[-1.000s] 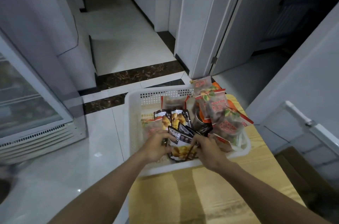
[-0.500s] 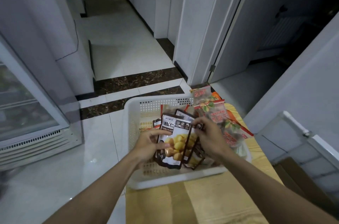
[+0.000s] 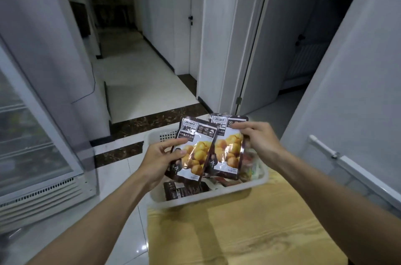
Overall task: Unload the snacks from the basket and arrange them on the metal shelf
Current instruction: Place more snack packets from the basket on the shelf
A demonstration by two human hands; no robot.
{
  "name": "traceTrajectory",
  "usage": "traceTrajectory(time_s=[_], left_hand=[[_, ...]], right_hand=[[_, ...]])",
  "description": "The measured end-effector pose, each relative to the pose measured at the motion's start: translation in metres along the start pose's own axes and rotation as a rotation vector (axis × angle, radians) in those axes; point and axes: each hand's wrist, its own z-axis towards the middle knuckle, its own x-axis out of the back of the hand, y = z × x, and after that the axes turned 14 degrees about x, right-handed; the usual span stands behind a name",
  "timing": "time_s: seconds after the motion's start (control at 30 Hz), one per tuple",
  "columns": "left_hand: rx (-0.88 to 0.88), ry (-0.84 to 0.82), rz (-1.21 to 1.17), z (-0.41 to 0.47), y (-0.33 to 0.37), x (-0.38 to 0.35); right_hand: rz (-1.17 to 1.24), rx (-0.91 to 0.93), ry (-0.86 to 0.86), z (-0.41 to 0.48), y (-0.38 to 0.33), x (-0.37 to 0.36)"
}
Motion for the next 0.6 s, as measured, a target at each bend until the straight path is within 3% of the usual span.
traceTrajectory(time_s=[0.6], left_hand=[[-0.069, -0.421, 0.055, -0.157, -0.015, -0.097]], right_hand=[[-0.141, 0.001, 0.412, -0.263, -0.087, 0.085]])
